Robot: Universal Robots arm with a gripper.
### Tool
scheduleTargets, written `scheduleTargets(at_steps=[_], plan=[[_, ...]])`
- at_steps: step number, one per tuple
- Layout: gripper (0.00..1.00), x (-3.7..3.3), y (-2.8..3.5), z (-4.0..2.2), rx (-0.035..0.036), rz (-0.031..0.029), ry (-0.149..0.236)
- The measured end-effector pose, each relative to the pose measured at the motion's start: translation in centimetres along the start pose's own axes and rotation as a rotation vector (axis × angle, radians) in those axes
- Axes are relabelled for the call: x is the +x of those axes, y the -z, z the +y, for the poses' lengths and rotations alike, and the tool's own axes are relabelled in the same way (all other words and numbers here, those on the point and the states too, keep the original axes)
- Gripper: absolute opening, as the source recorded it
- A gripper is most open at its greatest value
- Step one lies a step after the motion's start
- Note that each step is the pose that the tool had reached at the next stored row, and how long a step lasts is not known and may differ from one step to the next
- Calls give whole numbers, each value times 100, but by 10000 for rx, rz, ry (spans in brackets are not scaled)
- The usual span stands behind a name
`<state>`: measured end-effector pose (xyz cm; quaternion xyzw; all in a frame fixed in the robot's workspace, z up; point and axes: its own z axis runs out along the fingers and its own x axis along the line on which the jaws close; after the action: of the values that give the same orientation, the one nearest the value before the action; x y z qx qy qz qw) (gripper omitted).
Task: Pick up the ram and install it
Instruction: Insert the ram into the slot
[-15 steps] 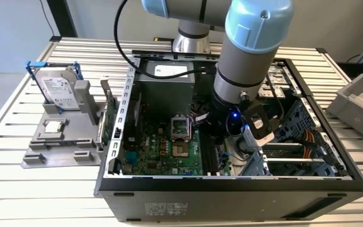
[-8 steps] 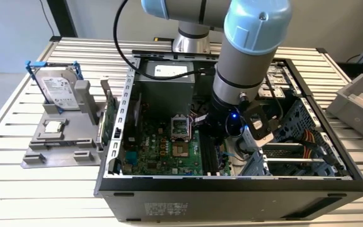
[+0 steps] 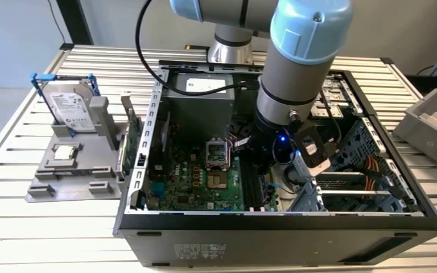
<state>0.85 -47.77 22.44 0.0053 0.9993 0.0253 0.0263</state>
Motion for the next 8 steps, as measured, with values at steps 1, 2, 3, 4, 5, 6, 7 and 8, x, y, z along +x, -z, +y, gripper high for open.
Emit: scheduleTargets(at_steps=[1, 2, 3, 4, 5, 6, 7, 8], plan=[[0, 4, 1, 0, 7, 4, 54], [0, 9, 2, -1, 27, 10, 142], [0, 10, 2, -1, 39, 21, 154], [0, 11, 0, -1, 53, 44, 154], [0, 12, -3, -1, 70, 67, 153], [0, 12, -8, -1, 94, 91, 152], [0, 13, -14, -1, 122, 112, 153], [0, 13, -21, -2, 147, 129, 153]])
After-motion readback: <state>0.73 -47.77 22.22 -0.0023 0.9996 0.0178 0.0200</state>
